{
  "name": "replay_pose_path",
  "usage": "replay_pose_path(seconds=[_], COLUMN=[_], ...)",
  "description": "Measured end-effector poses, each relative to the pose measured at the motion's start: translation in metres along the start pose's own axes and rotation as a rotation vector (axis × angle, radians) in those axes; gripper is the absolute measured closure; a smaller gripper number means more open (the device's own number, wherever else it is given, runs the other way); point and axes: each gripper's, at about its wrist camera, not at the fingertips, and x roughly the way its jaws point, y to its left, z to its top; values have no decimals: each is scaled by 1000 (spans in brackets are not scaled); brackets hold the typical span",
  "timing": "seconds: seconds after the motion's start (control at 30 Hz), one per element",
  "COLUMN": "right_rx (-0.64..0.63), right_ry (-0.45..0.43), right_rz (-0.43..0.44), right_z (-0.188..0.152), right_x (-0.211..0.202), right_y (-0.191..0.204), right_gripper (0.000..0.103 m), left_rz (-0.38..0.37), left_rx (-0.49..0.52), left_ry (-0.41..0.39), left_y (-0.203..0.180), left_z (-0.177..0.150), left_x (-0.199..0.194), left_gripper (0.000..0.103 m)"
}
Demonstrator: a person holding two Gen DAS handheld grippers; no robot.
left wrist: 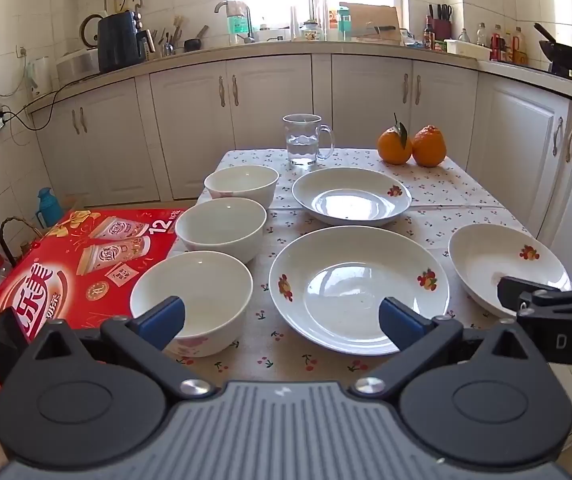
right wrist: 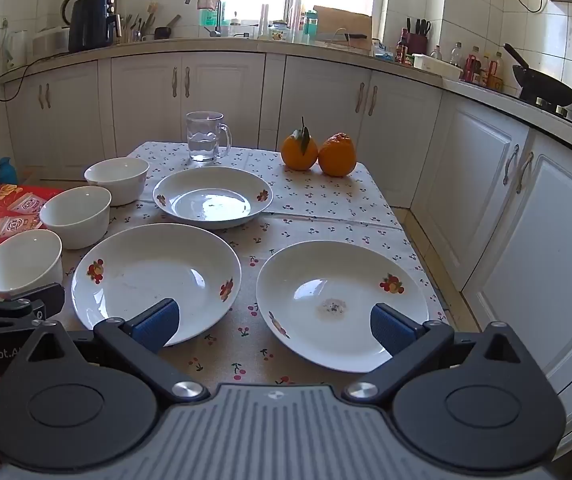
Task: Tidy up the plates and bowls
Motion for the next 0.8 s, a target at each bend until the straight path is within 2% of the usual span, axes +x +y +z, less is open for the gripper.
replay_pose_path(seconds=[0.8], right_rx=[-5], right_ry=[-9], right_rz=[-4], right_z=[0], right_x=[-2], right_y=[1], right_gripper=[0], left_rz=[4], left_rx=[-3], left_ry=[11], left_y=[1], left_z=[2], left_x=[-1], left_gripper=[1])
